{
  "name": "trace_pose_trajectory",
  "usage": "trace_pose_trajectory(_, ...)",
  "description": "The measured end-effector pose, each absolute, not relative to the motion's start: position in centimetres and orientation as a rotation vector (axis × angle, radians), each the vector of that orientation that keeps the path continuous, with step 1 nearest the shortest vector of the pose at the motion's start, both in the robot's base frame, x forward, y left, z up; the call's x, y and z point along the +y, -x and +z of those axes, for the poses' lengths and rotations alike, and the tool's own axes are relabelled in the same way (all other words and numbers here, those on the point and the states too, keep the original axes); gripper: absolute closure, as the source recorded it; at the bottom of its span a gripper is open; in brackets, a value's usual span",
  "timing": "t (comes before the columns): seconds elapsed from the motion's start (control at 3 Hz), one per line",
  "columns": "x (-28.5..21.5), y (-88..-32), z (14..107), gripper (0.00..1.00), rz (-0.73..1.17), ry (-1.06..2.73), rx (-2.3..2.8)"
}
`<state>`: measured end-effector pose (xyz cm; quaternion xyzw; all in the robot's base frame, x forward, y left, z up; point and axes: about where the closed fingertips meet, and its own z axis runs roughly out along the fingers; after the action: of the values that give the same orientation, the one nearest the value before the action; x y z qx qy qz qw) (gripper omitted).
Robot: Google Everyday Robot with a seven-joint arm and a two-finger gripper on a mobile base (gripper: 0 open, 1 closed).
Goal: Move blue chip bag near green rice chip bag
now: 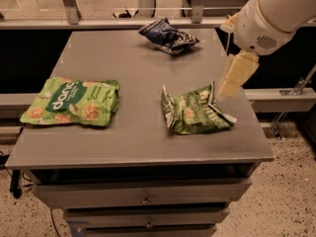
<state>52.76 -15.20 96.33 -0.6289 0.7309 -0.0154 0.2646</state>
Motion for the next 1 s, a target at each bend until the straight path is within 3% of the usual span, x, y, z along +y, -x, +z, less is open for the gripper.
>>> trace_pose_trajectory(1.0, -7.3, -65.8, 94.5, 0.0, 0.218, 1.46, 1.818)
